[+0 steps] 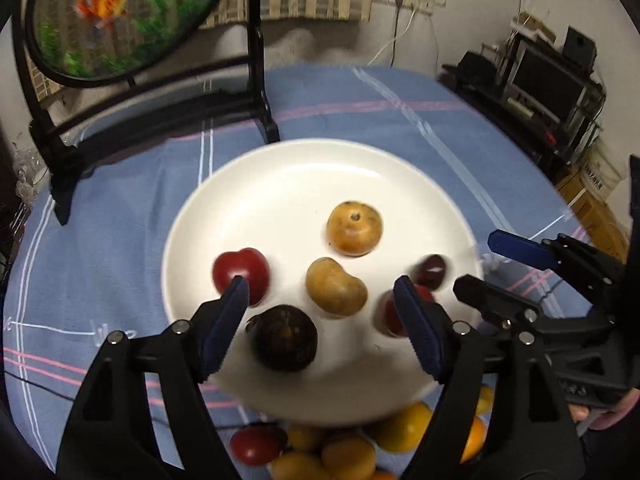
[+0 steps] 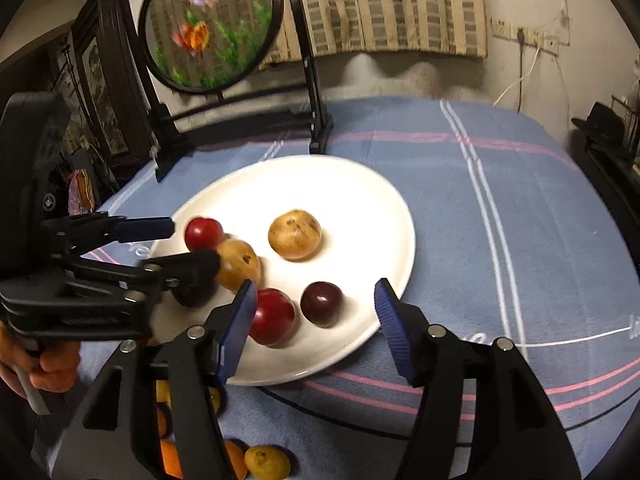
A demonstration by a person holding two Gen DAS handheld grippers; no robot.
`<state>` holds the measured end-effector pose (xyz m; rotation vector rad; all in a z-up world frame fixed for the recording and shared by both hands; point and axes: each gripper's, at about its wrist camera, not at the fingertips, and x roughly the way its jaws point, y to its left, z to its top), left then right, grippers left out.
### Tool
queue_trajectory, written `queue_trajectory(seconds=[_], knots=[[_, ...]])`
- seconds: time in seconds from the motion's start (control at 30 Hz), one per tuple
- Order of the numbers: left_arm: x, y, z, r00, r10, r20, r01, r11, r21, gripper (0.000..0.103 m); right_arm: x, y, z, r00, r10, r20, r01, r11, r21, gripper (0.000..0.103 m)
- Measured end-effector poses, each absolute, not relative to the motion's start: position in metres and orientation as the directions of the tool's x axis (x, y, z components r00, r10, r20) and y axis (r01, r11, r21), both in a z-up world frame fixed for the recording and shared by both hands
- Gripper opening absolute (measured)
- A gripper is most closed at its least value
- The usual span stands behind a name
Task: Organize fruits
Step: 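Place the pear and dark plum on the white plate with both tools, then grasp the dark plum with the right tool while the left tool grasps a tangerine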
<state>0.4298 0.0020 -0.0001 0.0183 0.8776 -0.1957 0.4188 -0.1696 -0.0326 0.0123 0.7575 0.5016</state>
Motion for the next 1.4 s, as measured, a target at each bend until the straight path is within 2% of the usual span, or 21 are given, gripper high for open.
queue_trajectory(seconds=[0.17, 0.37, 0.6, 0.8, 0.87, 1.03, 1.23, 1.4], knots=[[0.376, 0.020, 0.024, 0.687, -0.153, -0.710, 0.150, 0.986, -0.068, 0.092, 0.383, -0.182, -0.020, 0.609, 0.480, -0.631, -0.460, 0.862, 0.211, 0.062], [0.289, 0.029, 0.012, 0.735, -0.055, -0.676, 0.100, 0.995, 0.027, 0.092, 0.322, -0.198, -0.033, 0.607, 0.462, -0.647, -0.483, 0.861, 0.162, 0.062], [0.208, 0.042, -0.021, 0.713, -0.079, -0.696, 0.087, 0.996, -0.024, 0.095, 0.273, -0.222, -0.051, 0.582, 0.461, -0.670, -0.468, 0.863, 0.188, 0.062], [0.182, 0.036, -0.048, 0.687, -0.066, -0.723, 0.086, 0.996, -0.009, 0.095, 0.243, -0.216, -0.062, 0.564, 0.420, -0.711, -0.477, 0.868, 0.134, 0.062], [0.184, 0.037, -0.057, 0.645, -0.076, -0.760, 0.087, 0.996, -0.026, 0.097, 0.242, -0.214, -0.069, 0.549, 0.406, -0.731, -0.466, 0.874, 0.136, 0.062], [0.181, 0.042, -0.057, 0.646, -0.075, -0.759, 0.069, 0.997, -0.040, 0.097, 0.243, -0.219, -0.069, 0.556, 0.409, -0.723, -0.434, 0.885, 0.167, 0.062], [0.183, 0.043, -0.057, 0.639, -0.077, -0.765, 0.065, 0.997, -0.046, 0.097, 0.237, -0.201, -0.071, 0.567, 0.342, -0.750, -0.450, 0.891, 0.066, 0.062], [0.186, 0.043, -0.057, 0.635, -0.086, -0.768, 0.061, 0.996, -0.061, 0.097, 0.240, -0.201, -0.074, 0.556, 0.330, -0.763, -0.448, 0.892, 0.060, 0.059]])
